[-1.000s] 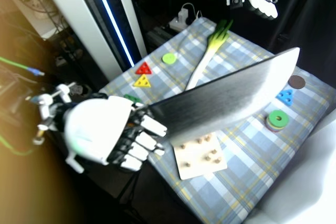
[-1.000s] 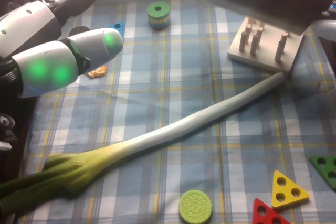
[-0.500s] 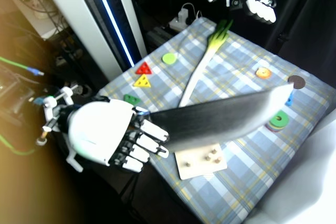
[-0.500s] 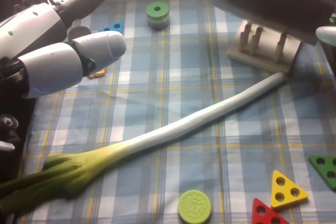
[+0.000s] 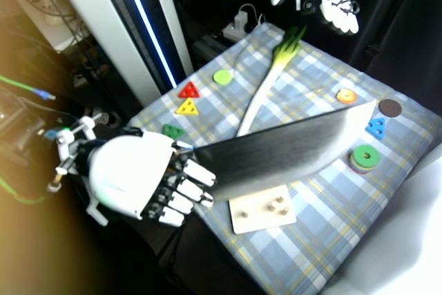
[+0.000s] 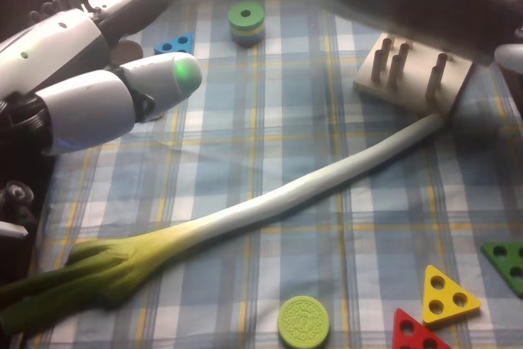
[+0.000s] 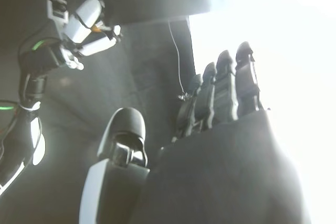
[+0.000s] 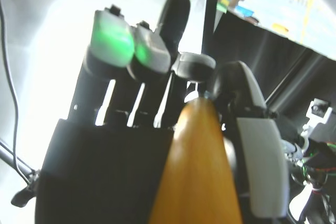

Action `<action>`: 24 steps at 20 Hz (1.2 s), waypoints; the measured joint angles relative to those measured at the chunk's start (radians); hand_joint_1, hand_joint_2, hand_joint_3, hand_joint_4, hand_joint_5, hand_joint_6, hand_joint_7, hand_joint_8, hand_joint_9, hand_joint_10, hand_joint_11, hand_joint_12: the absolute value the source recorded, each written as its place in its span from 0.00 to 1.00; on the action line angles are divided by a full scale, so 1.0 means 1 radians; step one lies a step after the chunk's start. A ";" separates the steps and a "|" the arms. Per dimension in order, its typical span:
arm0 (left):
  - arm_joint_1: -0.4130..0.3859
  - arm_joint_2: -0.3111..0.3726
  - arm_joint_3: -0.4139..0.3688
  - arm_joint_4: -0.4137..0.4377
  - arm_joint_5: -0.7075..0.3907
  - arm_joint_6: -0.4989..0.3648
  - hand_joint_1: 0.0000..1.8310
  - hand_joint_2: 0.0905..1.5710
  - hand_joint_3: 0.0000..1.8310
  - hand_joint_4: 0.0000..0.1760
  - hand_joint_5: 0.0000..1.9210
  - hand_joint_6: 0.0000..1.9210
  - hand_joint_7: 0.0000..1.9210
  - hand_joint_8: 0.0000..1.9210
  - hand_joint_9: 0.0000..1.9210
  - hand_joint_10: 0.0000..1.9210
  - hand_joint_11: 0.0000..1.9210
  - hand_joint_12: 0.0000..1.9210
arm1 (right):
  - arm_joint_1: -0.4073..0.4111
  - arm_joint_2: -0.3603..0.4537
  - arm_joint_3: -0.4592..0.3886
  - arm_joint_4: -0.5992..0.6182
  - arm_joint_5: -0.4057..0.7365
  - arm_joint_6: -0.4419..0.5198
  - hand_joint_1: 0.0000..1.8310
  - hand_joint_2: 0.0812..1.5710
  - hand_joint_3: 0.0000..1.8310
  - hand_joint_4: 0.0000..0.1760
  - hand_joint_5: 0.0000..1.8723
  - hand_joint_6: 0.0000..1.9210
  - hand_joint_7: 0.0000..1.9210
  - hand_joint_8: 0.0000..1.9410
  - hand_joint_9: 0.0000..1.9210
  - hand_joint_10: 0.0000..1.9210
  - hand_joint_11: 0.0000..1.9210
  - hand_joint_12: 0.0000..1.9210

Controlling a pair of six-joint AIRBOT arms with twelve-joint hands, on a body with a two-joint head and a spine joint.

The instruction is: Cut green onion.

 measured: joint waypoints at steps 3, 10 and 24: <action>-0.012 -0.005 0.004 -0.002 0.005 0.000 0.00 0.87 0.00 0.00 0.02 0.01 0.03 0.01 0.02 0.00 0.00 0.00 | -0.012 0.012 -0.024 -0.002 0.047 0.002 0.22 0.95 0.00 0.00 0.54 1.00 0.67 1.00 0.73 1.00 0.74 1.00; -0.013 -0.011 0.007 0.006 0.011 0.000 0.00 0.86 0.00 0.00 0.03 0.00 0.03 0.00 0.02 0.00 0.00 0.00 | -0.063 0.010 -0.044 0.024 0.087 0.016 0.23 0.96 0.00 0.00 0.56 1.00 0.69 1.00 0.75 1.00 0.74 1.00; -0.021 -0.013 0.007 0.005 0.018 0.000 0.00 0.86 0.00 0.00 0.01 0.00 0.00 0.00 0.00 0.00 0.00 0.00 | -0.138 -0.015 0.002 0.106 0.061 0.025 0.21 0.96 0.00 0.00 0.56 1.00 0.66 1.00 0.70 1.00 0.71 1.00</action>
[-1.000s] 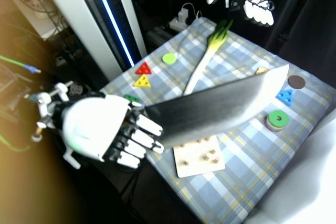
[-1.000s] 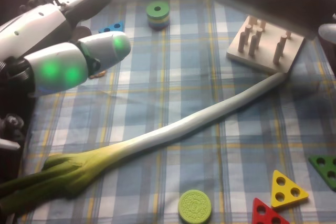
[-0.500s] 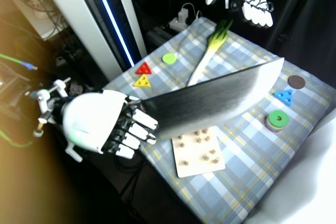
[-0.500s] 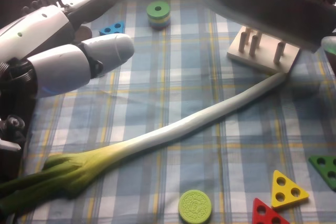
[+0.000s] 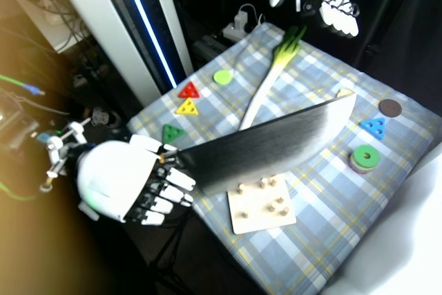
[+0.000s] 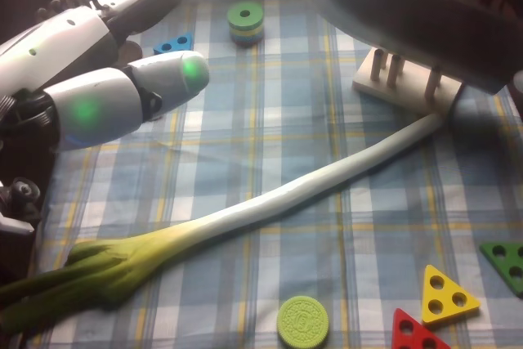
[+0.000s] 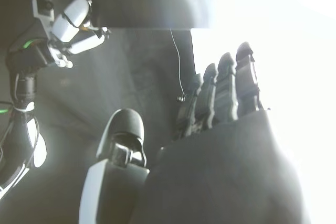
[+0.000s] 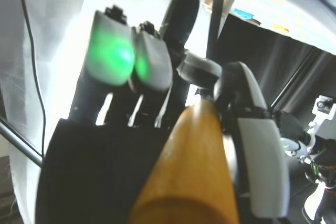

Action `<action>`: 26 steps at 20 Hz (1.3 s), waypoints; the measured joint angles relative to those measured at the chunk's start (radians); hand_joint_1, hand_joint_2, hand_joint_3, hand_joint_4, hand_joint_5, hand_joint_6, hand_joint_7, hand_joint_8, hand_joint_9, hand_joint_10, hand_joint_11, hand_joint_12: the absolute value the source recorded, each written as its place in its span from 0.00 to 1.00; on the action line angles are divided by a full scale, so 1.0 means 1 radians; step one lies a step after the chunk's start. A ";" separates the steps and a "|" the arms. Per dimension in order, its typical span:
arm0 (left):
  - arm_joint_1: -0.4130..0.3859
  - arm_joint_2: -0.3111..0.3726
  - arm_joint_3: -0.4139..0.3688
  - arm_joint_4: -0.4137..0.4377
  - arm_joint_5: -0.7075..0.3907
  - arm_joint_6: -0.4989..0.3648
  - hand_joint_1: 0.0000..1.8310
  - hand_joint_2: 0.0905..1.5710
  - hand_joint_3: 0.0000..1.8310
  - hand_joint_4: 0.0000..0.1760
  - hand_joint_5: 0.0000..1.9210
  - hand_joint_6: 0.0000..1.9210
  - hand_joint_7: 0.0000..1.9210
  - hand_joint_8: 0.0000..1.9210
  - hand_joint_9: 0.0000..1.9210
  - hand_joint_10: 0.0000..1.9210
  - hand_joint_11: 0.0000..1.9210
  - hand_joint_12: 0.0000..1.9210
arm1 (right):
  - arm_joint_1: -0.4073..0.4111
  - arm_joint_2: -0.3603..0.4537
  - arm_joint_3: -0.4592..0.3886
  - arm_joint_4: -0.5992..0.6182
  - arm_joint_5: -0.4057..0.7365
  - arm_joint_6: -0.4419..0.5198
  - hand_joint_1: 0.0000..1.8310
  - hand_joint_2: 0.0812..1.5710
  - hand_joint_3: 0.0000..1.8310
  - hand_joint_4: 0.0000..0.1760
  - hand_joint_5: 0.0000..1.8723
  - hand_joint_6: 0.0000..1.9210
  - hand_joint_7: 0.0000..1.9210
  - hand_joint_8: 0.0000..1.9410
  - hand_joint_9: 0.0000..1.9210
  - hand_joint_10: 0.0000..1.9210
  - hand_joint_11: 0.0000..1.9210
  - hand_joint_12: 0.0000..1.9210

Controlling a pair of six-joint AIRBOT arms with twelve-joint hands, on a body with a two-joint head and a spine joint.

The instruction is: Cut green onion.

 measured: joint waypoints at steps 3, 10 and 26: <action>0.000 0.000 0.000 0.000 0.000 0.000 0.00 0.87 0.00 0.00 0.02 0.01 0.02 0.01 0.02 0.01 0.00 0.00 | 0.000 -0.013 0.018 0.004 -0.018 0.002 0.18 0.96 0.00 0.00 0.57 1.00 0.68 1.00 0.73 1.00 0.74 1.00; -0.005 -0.007 0.001 0.003 0.006 0.000 0.00 0.88 0.00 0.00 0.02 0.00 0.01 0.00 0.01 0.00 0.00 0.00 | 0.079 -0.020 0.036 -0.042 -0.071 -0.001 0.39 0.84 0.00 0.68 0.33 0.74 0.40 0.33 0.39 0.47 0.31 0.67; -0.005 -0.006 0.005 -0.013 -0.021 0.000 0.00 0.88 0.00 0.00 0.00 0.00 0.00 0.00 0.00 0.00 0.00 0.00 | 0.164 0.045 0.003 -0.115 0.009 0.010 0.21 0.63 0.00 1.00 0.00 0.00 0.00 0.00 0.00 0.00 0.00 0.10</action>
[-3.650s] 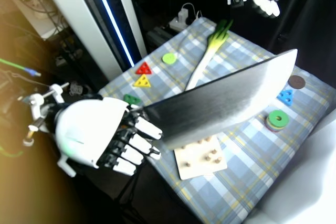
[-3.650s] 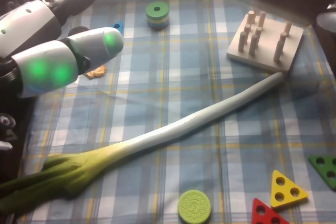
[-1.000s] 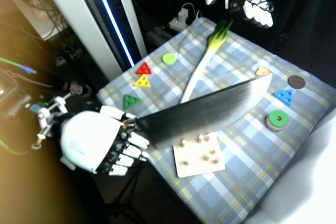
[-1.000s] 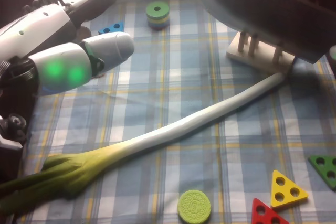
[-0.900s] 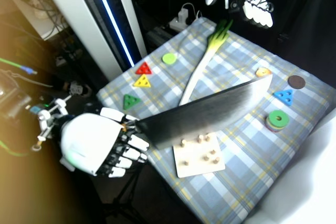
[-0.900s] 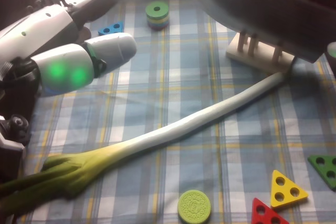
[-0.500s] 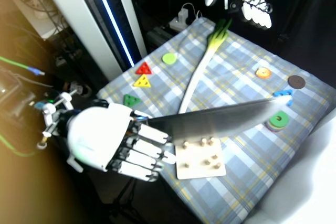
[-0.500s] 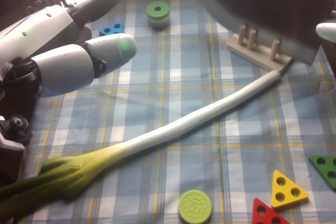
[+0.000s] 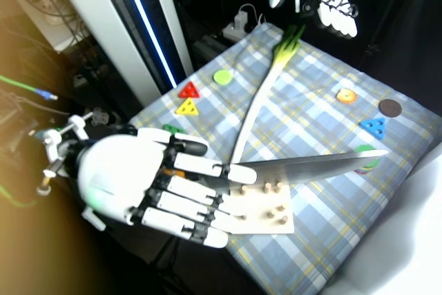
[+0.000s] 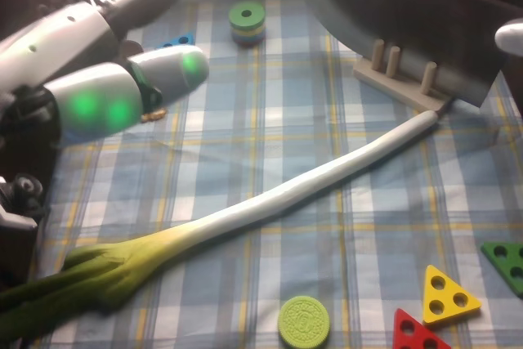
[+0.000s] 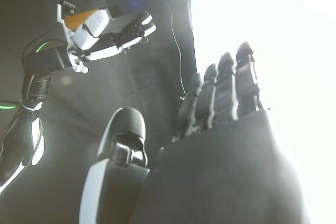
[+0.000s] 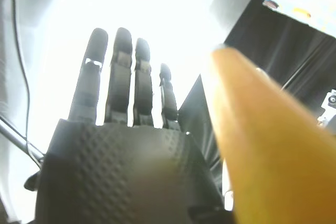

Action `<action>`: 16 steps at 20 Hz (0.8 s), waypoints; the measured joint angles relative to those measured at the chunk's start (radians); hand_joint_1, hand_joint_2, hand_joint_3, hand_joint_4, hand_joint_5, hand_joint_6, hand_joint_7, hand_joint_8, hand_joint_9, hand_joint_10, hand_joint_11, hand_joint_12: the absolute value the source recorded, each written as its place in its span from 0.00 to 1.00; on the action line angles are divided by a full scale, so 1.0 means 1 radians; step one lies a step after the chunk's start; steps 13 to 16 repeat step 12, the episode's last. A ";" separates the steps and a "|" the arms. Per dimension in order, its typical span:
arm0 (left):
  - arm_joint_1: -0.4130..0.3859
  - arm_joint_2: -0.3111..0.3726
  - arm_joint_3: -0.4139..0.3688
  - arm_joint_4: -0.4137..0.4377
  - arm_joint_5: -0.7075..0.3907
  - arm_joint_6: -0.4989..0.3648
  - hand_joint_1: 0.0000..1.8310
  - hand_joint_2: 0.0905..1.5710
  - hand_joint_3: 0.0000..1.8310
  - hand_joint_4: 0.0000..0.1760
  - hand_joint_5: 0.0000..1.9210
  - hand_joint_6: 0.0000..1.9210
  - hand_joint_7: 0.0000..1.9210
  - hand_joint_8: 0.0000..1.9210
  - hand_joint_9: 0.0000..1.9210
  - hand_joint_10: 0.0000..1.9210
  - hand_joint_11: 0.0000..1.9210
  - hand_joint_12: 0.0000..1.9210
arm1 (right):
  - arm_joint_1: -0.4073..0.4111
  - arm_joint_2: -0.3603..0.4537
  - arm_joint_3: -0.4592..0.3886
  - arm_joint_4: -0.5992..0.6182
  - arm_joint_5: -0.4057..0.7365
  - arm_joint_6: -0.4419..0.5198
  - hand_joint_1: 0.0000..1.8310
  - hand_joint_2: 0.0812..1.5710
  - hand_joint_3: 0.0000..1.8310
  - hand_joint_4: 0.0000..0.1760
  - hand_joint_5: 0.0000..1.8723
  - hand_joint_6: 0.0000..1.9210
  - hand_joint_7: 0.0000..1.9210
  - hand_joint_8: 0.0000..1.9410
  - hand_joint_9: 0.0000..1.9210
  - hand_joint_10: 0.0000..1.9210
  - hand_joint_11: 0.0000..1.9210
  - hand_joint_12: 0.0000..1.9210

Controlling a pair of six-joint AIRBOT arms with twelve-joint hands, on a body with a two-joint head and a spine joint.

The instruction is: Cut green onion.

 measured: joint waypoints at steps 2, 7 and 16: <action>0.000 0.023 -0.001 -0.009 -0.060 0.001 0.02 0.87 0.00 0.00 0.01 0.00 0.04 0.00 0.06 0.01 0.00 0.00 | -0.006 0.057 -0.050 0.005 0.122 0.001 0.24 0.61 0.00 1.00 0.00 0.00 0.00 0.00 0.00 0.00 0.00 0.00; 0.050 0.097 -0.050 -0.040 -0.301 -0.018 0.29 0.75 0.00 0.00 0.02 0.00 0.01 0.00 0.03 0.00 0.00 0.00 | -0.169 0.082 -0.146 0.019 0.365 -0.006 0.30 0.58 0.00 0.99 0.00 0.00 0.00 0.00 0.00 0.00 0.00 0.00; 0.152 0.098 0.051 0.005 -0.551 -0.509 0.31 0.72 0.00 0.00 0.01 0.00 0.00 0.00 0.02 0.00 0.00 0.00 | -0.305 0.079 -0.215 0.032 0.542 -0.014 0.36 0.58 0.00 0.90 0.00 0.00 0.00 0.00 0.00 0.00 0.00 0.00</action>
